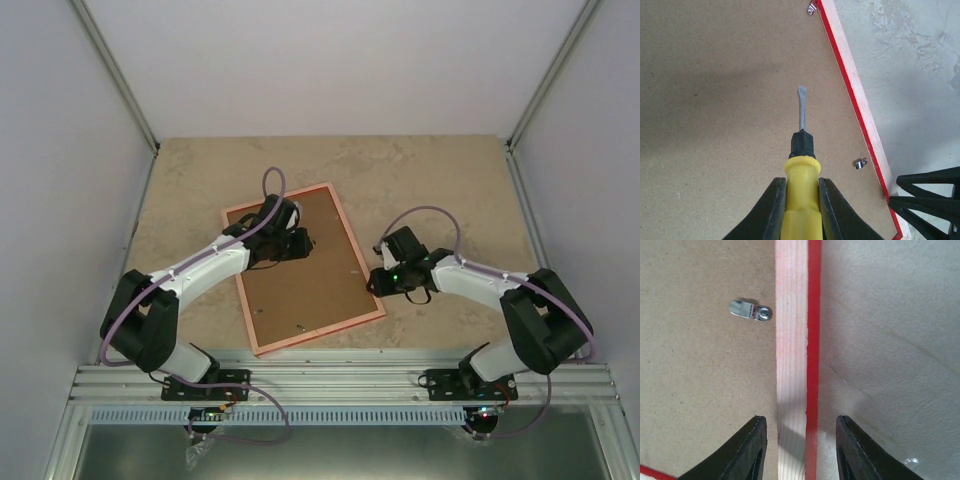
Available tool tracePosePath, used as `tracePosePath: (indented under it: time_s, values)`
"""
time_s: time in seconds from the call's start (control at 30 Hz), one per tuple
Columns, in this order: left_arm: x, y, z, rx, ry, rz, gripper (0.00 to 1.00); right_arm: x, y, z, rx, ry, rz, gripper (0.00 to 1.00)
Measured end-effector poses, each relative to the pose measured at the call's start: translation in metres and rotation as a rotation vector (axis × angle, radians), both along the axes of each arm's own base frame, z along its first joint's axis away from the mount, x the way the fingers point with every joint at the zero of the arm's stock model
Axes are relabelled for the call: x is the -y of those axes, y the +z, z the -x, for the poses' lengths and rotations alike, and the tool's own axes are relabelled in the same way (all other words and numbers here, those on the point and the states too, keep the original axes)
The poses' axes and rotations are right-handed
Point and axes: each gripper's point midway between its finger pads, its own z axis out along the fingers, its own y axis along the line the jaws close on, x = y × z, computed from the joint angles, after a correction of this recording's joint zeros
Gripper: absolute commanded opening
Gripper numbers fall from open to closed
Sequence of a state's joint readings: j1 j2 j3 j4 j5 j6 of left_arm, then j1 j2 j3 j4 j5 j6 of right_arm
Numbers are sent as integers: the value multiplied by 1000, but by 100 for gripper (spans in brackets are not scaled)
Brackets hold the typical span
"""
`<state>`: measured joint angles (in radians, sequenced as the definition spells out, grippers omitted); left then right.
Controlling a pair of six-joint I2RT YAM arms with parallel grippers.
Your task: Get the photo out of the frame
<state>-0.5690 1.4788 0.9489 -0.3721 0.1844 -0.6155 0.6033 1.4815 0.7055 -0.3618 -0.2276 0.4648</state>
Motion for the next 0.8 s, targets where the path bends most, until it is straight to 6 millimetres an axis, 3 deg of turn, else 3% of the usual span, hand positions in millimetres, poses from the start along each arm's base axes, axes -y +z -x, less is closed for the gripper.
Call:
tracePosePath:
  time_s: [0.13, 0.37, 0.8]
  values:
    - [0, -1, 1, 0, -5, -4, 0, -3, 8, -6, 15, -2, -8, 49]
    - [1, 3, -1, 10, -11, -4, 0, -29, 28, -55, 107, -15, -52, 49]
    - [14, 8, -22, 27, -25, -7, 0, -53, 3, -120, 141, -49, -51, 41]
